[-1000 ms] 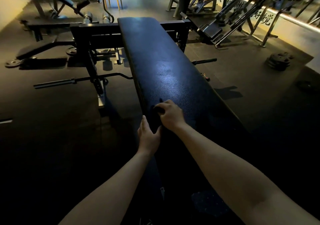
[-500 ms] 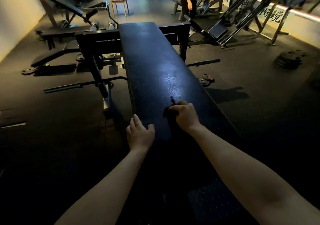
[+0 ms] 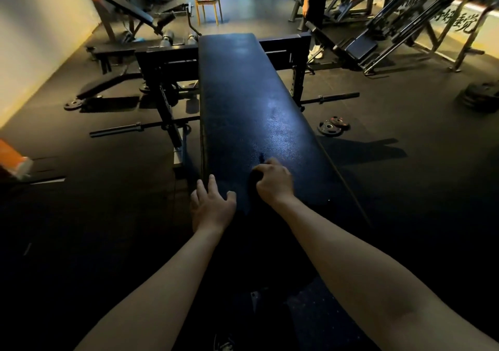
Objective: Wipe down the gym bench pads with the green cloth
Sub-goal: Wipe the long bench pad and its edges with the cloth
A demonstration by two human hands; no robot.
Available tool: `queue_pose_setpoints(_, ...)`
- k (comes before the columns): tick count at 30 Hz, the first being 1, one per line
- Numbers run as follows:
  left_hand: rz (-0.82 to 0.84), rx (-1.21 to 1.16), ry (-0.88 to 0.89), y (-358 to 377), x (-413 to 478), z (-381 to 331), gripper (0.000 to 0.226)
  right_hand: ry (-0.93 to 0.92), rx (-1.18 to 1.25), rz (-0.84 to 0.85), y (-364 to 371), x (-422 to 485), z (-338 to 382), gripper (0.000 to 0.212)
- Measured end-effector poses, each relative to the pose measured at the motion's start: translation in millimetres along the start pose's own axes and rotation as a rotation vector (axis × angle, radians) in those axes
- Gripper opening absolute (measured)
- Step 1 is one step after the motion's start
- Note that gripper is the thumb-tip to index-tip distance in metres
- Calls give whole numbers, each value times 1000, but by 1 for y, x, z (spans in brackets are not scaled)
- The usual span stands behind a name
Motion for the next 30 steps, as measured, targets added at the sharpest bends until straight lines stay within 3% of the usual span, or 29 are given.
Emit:
queue_pose_setpoints(4, -1, 43, 48, -2, -1, -2, 67, -245, 43, 145, 21, -9, 47, 38)
queue_pose_setpoints(7, 25, 8, 50, -2, -1, -2, 66, -313, -24, 131, 13, -9, 32, 39)
queue_pose_setpoints(12, -34, -59, 28, -1, -3, 0, 68, -94, -86, -72, -38, -10, -61, 43)
queue_pose_setpoints(16, -43, -113, 41, -1, -2, 2, 70, 97, -118, -157, -65, -26, -95, 41)
queue_pose_setpoints(20, 19, -306, 28, -4, -1, 6, 69, 133, -147, -201, -44, -32, -64, 42)
queue_pose_setpoints(23, 142, -493, 25, -8, 1, 21, 83, 147, -118, -181, -33, -31, -44, 41)
queue_pose_setpoints(30, 245, -538, 120, -11, 13, 47, 87, 93, -18, -125, 24, -28, 46, 42)
Point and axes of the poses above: each hand's wrist, its own x-axis towards the middle knuckle, its own y-axis out of the palm, z = x × y, the point moved 6 cm from there along x, towards the middle knuckle, and after that the axes turned 6 degrees about -y, right-handed, at the moved point
